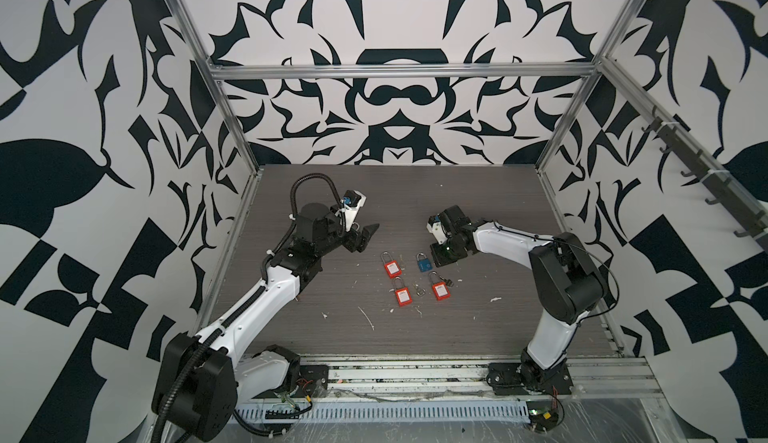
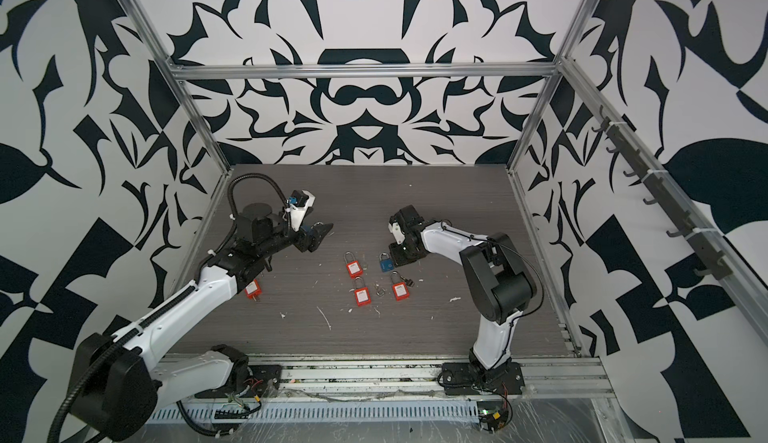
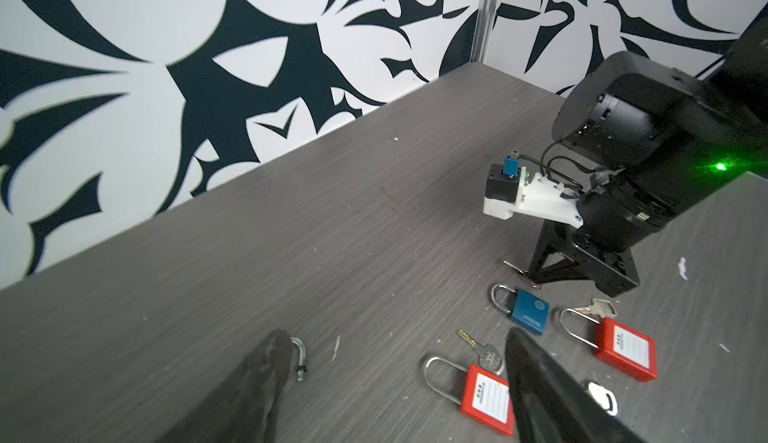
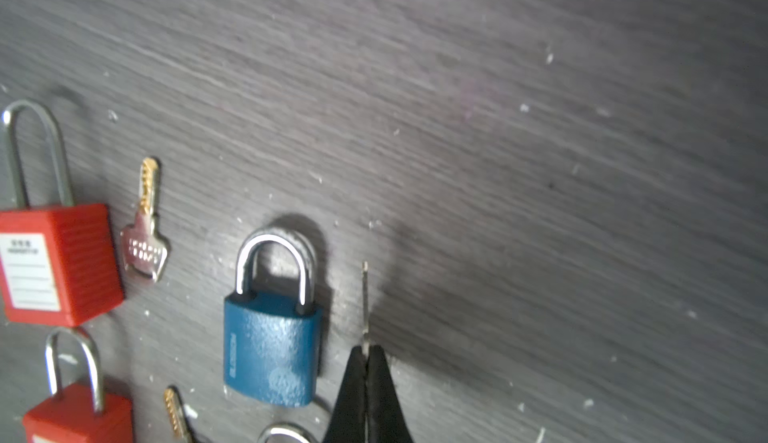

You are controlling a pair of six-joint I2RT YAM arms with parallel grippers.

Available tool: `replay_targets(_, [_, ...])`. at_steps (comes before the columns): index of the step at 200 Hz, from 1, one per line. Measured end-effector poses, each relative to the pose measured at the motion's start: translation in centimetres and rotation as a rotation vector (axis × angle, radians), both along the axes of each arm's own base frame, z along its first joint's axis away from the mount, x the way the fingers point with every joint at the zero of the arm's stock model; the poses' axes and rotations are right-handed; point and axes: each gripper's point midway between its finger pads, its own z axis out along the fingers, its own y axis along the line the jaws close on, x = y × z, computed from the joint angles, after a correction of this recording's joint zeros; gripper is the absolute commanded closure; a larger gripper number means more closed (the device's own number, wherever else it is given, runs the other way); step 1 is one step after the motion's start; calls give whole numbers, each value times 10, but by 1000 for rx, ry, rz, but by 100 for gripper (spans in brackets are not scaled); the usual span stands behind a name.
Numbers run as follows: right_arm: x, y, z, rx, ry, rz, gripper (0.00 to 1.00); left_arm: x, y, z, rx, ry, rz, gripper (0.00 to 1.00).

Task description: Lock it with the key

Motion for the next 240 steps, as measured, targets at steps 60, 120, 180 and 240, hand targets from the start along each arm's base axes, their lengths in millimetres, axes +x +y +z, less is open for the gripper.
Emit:
replay_targets(60, [-5,-1,6,-35,-11,9,63,12,16,-12,-1,68,135,1])
replay_targets(120, [5,-14,45,-75,-142,-23,60,36,48,-27,29,154,334,1])
replay_targets(180, [23,-41,82,-168,-369,-158,46,109,92,-74,76,493,539,1])
replay_targets(240, [15,-56,95,-197,-466,-260,45,133,103,-152,137,781,572,1])
